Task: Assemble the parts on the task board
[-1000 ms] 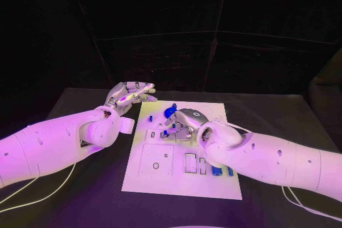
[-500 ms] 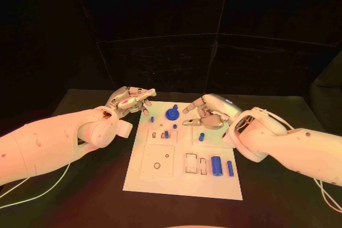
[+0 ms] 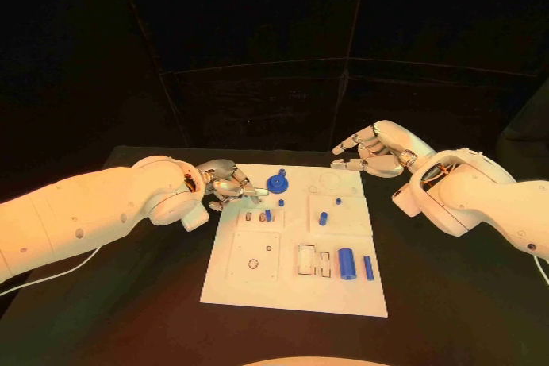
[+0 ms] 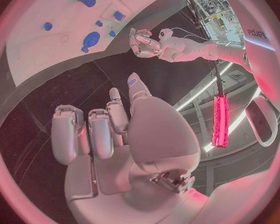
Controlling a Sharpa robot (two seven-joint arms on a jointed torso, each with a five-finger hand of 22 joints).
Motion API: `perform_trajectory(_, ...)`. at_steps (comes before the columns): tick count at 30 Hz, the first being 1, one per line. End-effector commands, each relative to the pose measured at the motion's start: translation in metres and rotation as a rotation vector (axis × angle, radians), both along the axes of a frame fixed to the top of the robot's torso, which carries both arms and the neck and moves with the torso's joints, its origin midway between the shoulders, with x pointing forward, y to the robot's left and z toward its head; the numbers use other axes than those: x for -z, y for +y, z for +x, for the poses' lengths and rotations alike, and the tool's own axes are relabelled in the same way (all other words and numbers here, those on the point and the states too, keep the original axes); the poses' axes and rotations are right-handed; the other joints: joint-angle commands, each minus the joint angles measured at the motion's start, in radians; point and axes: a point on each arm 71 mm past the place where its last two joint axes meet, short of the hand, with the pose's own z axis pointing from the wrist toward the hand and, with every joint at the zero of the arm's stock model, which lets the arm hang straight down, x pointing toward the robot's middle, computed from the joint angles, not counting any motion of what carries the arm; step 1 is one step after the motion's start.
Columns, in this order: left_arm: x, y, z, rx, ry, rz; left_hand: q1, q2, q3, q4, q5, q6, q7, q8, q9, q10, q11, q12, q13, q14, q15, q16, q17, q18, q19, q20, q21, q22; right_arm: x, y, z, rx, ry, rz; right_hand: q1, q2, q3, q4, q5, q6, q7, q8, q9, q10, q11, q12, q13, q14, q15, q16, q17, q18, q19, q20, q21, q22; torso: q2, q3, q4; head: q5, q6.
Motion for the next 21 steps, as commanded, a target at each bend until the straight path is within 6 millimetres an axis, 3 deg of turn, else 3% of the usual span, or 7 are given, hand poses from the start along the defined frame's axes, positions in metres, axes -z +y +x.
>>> perform_trajectory(1, 0.004, 0.003, 0.002, 0.006, 0.044, 0.269, -0.028, -0.012, -0.030, 0.021, -0.002, -0.023, -0.004, 0.040, 0.038, -0.001, -0.010, 0.033, 0.034, 0.104, -0.011, 0.003, 0.263, -0.024, 0.020, -0.004, 0.034, 0.049, 0.000, -0.003, 0.004, -0.003, 0.030, 0.029, -0.005, 0.004, -0.010, 0.003, -0.003, 0.005, 0.001, 0.003, -0.002, 0.000, -0.009, -0.005, -0.003, 0.054, -0.005, -0.007, 0.013, 0.006, -0.010, -0.002, -0.005, 0.031, -0.007, 0.0032, 0.0010, 0.004, -0.006)
perform_trajectory(7, 0.000, -0.012, 0.010, 0.003, 0.039, 0.330, -0.019, -0.010, -0.056, 0.033, -0.004, -0.069, -0.007, 0.113, 0.113, -0.002, -0.014, 0.072, 0.074, 0.104, -0.015, 0.003, 0.263, -0.032, 0.024, -0.005, 0.075, 0.107, 0.001, -0.007, 0.009, 0.012, 0.035, 0.030, -0.005, 0.004, -0.011, 0.003, -0.003, 0.005, 0.001, 0.003, -0.002, -0.001, -0.009, -0.005, -0.003, 0.054, -0.005, -0.009, 0.010, 0.007, -0.012, -0.002, -0.007, 0.027, -0.012, 0.0084, -0.0014, 0.018, -0.016)
perform_trajectory(12, 0.002, -0.023, 0.014, -0.003, 0.008, 0.381, -0.017, -0.010, -0.069, 0.039, -0.002, -0.094, -0.010, 0.156, 0.158, 0.007, -0.016, 0.100, 0.104, 0.104, -0.015, 0.003, 0.263, -0.035, 0.025, -0.006, 0.094, 0.133, 0.001, -0.008, 0.010, 0.016, 0.040, 0.028, -0.005, 0.004, -0.013, 0.003, 0.000, 0.004, 0.000, 0.003, -0.002, -0.001, -0.010, -0.005, -0.003, 0.054, -0.005, -0.010, 0.008, 0.007, -0.013, -0.003, -0.007, 0.026, -0.010, 0.0062, -0.0012, 0.028, -0.019)
perform_trajectory(21, 0.010, -0.042, 0.016, 0.027, 0.018, 0.427, -0.016, 0.003, -0.073, 0.044, -0.002, -0.113, -0.011, 0.187, 0.192, 0.011, -0.018, 0.114, 0.119, 0.104, -0.015, 0.003, 0.263, -0.037, 0.025, -0.006, 0.108, 0.153, 0.002, -0.006, 0.012, 0.015, 0.038, 0.015, -0.001, 0.007, -0.020, 0.000, 0.016, 0.005, -0.001, 0.005, -0.002, 0.003, -0.011, -0.001, 0.000, 0.054, -0.006, -0.012, 0.007, 0.007, -0.013, -0.003, -0.009, 0.024, -0.008, 0.0049, -0.0012, 0.031, -0.021)
